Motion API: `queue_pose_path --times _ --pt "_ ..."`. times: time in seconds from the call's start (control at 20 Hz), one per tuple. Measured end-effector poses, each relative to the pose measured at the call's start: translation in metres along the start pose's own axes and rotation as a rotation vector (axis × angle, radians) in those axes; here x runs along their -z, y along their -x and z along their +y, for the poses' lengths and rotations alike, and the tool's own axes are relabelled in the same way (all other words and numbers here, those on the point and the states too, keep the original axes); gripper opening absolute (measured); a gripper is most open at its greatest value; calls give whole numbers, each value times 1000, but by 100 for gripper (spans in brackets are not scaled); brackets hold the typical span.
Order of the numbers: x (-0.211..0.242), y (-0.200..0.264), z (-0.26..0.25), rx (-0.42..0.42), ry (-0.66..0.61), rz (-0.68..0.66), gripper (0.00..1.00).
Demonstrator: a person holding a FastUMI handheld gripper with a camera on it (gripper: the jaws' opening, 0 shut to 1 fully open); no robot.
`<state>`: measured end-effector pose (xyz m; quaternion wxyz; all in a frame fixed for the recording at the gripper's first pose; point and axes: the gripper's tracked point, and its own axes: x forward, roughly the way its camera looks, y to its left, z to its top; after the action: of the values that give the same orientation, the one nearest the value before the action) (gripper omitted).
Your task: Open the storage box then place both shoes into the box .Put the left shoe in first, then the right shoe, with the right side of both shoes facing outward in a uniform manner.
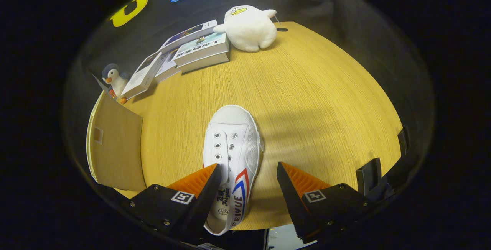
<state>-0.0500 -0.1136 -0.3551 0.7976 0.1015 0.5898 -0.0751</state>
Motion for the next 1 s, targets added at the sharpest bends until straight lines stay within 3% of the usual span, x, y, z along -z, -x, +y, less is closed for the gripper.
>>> queue_pose_path --times 0.15,0.2,0.35,0.45,0.55,0.6,0.65,0.9,0.95,1.0 --pt "3 -7 4 -9 -3 23 89" --pt "5 -11 5 -5 -2 36 77" --pt "10 -17 11 -8 21 61 77" --pt "11 -20 12 2 19 64 55" --pt "9 -18 11 6 24 70 54" --pt "10 -16 8 14 15 72 49" --pt "9 -17 10 7 5 78 38" --pt "10 -13 5 22 27 94 37" --pt "5 -11 4 18 -25 70 37" --pt "10 -11 5 7 -40 81 13"
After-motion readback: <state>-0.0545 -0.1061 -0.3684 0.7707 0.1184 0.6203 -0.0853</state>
